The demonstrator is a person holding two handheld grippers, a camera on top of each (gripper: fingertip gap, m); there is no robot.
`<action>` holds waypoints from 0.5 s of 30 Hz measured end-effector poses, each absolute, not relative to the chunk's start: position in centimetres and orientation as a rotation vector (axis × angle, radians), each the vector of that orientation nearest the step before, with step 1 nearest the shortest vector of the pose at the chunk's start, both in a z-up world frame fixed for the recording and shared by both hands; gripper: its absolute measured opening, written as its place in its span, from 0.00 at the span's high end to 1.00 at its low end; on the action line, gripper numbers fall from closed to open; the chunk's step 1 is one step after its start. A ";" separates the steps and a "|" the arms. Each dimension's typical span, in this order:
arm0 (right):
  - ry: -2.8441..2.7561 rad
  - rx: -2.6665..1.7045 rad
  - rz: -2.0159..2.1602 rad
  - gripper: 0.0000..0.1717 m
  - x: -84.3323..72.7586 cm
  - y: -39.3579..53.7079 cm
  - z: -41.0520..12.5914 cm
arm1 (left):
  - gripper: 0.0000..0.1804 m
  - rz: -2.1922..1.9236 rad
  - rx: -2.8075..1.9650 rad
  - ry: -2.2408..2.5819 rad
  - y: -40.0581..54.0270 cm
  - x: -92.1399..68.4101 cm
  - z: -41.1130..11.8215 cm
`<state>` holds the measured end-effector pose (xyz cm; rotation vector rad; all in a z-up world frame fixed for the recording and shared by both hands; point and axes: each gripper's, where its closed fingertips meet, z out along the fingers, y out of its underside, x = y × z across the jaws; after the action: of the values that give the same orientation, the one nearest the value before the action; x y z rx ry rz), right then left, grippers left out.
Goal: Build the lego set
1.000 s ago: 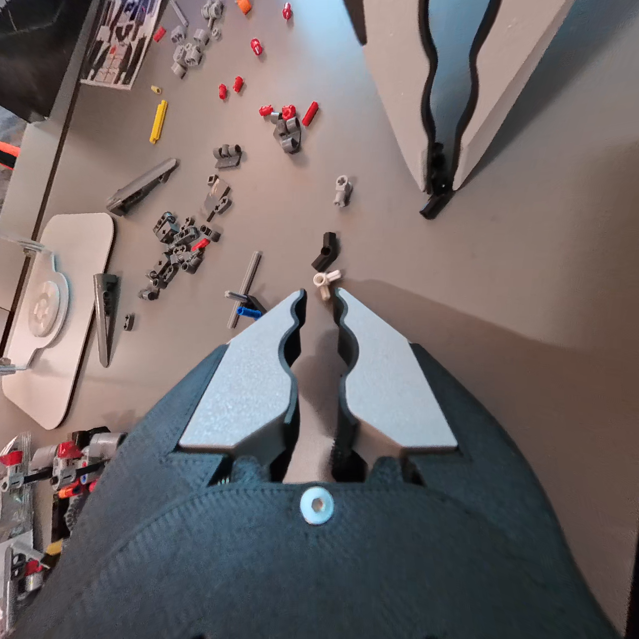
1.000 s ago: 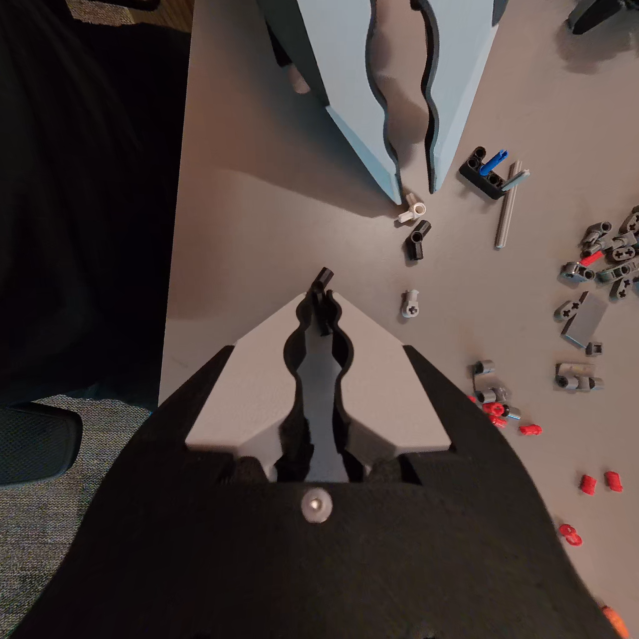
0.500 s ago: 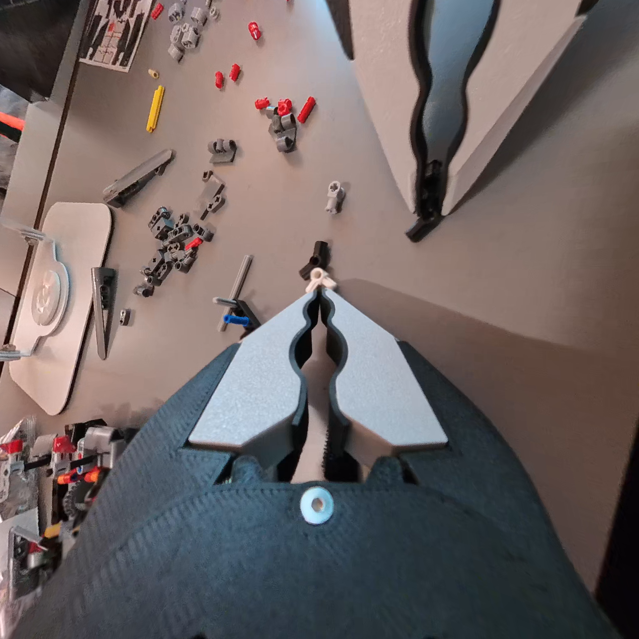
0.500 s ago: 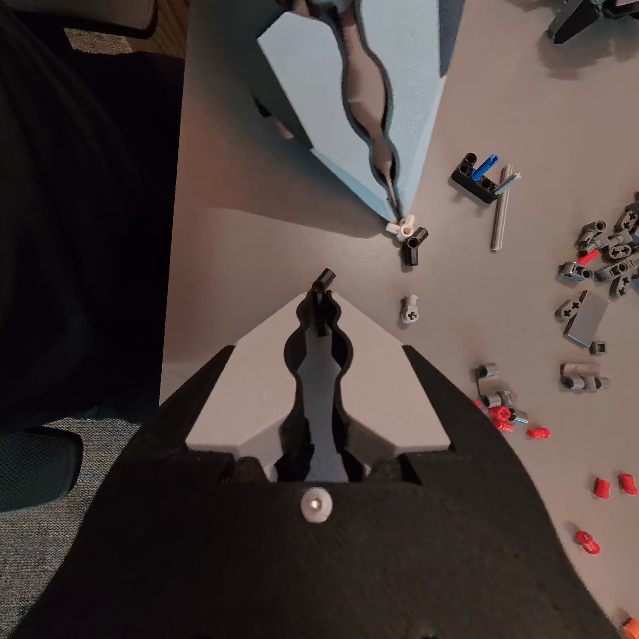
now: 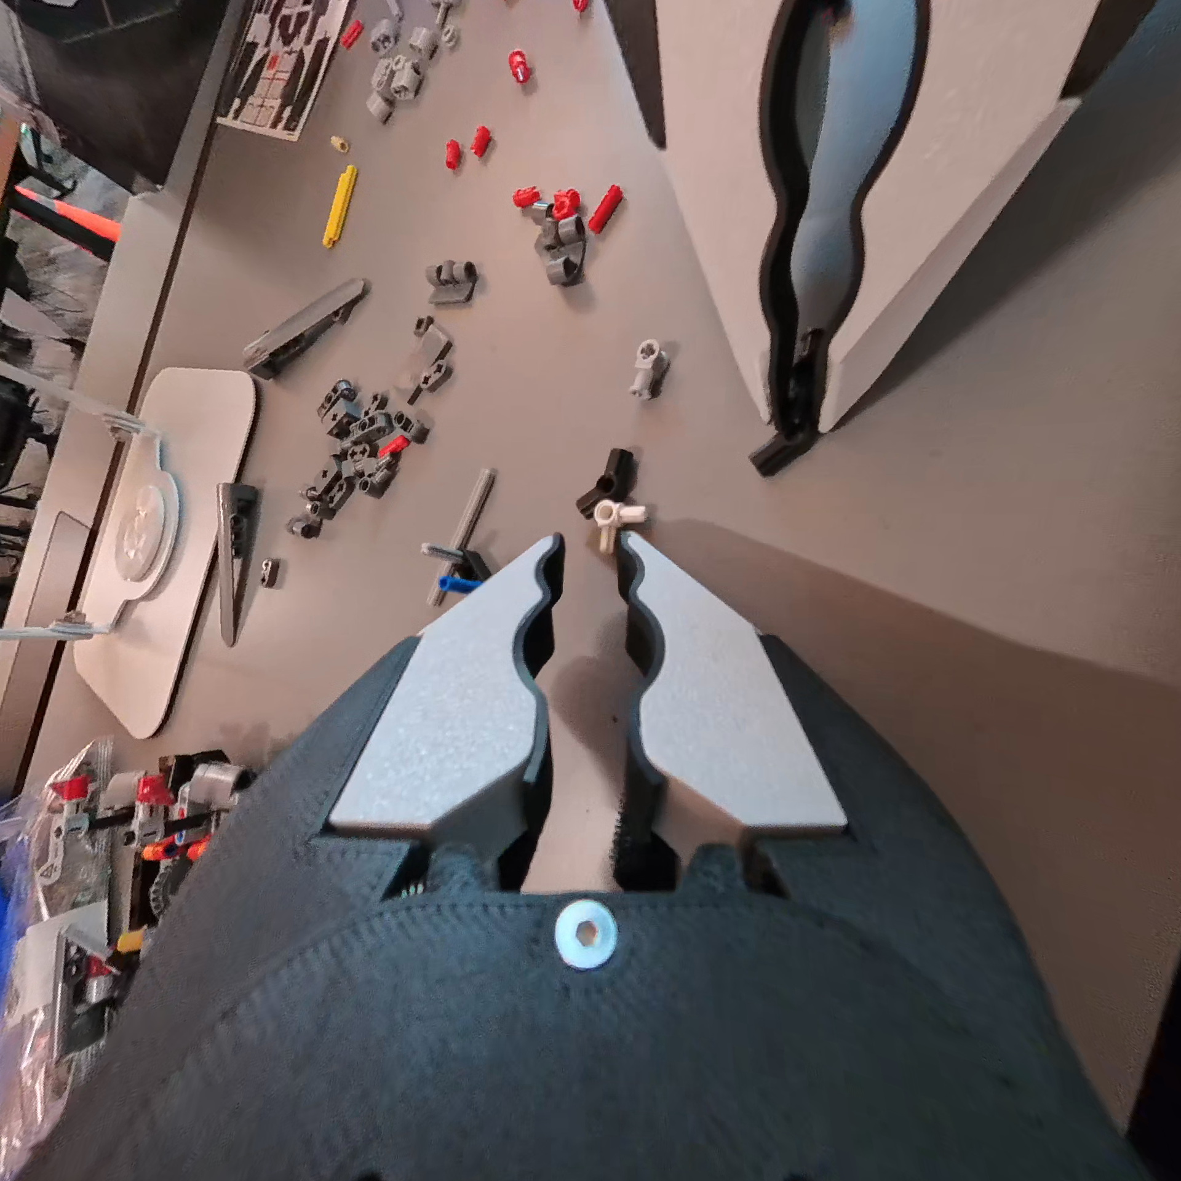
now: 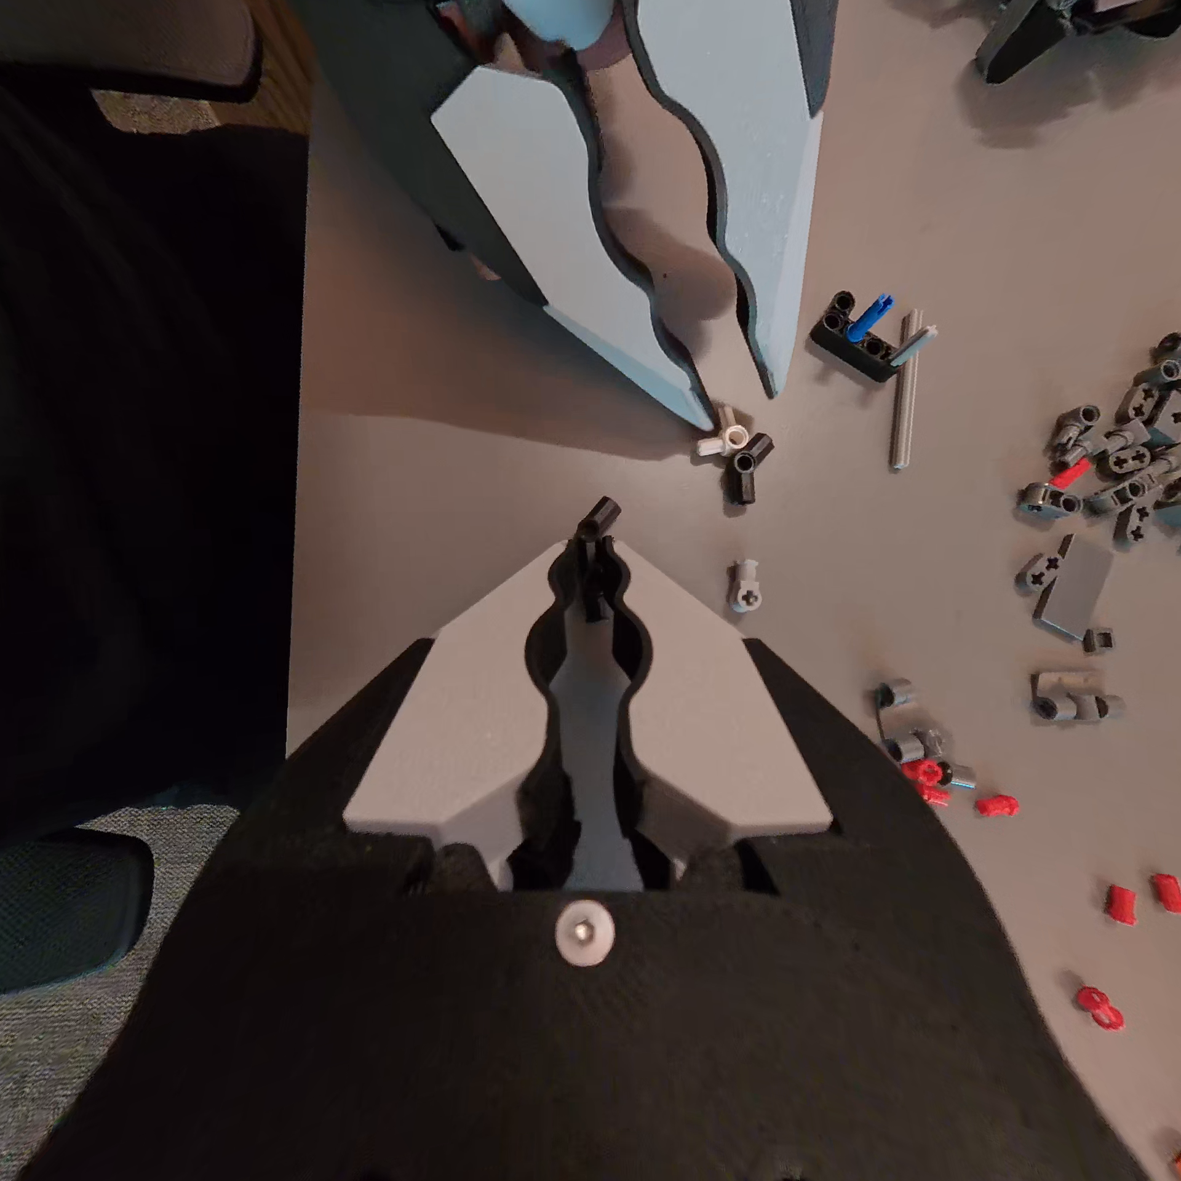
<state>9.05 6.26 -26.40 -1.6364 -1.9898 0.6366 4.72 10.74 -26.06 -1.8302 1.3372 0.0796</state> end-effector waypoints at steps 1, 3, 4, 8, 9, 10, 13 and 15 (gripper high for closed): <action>-1.983 -1.644 0.637 0.98 9.0 6.3 -26.4 | 0.92 0.074 -1.829 1.346 10.8 4.8 -26.1; -1.971 -1.656 0.640 0.98 8.8 6.4 -26.4 | 0.93 0.054 -1.828 1.360 10.8 5.0 -26.2; -1.965 -1.662 0.640 0.98 8.8 6.5 -26.4 | 0.95 0.034 -1.832 1.361 10.8 5.2 -26.3; -1.943 -1.680 0.643 0.98 8.5 6.7 -26.4 | 0.98 0.009 -1.832 1.350 10.9 5.5 -26.5; -1.938 -1.684 0.643 0.98 8.5 6.8 -26.4 | 0.98 0.015 -1.831 1.350 10.9 5.5 -26.5; -1.932 -1.687 0.643 0.98 8.5 6.9 -26.4 | 0.98 0.023 -1.827 1.351 10.9 5.5 -26.4; -1.906 -1.702 0.645 0.98 8.3 7.2 -26.4 | 0.98 0.037 -1.821 1.360 10.6 5.6 -26.4; -1.888 -1.716 0.642 0.98 8.1 7.4 -26.4 | 0.98 0.061 -1.818 1.361 10.5 5.6 -26.4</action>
<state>8.14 7.37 -26.40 -1.7157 -1.8882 0.6425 5.63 10.47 -26.40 -1.8183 1.3606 0.0608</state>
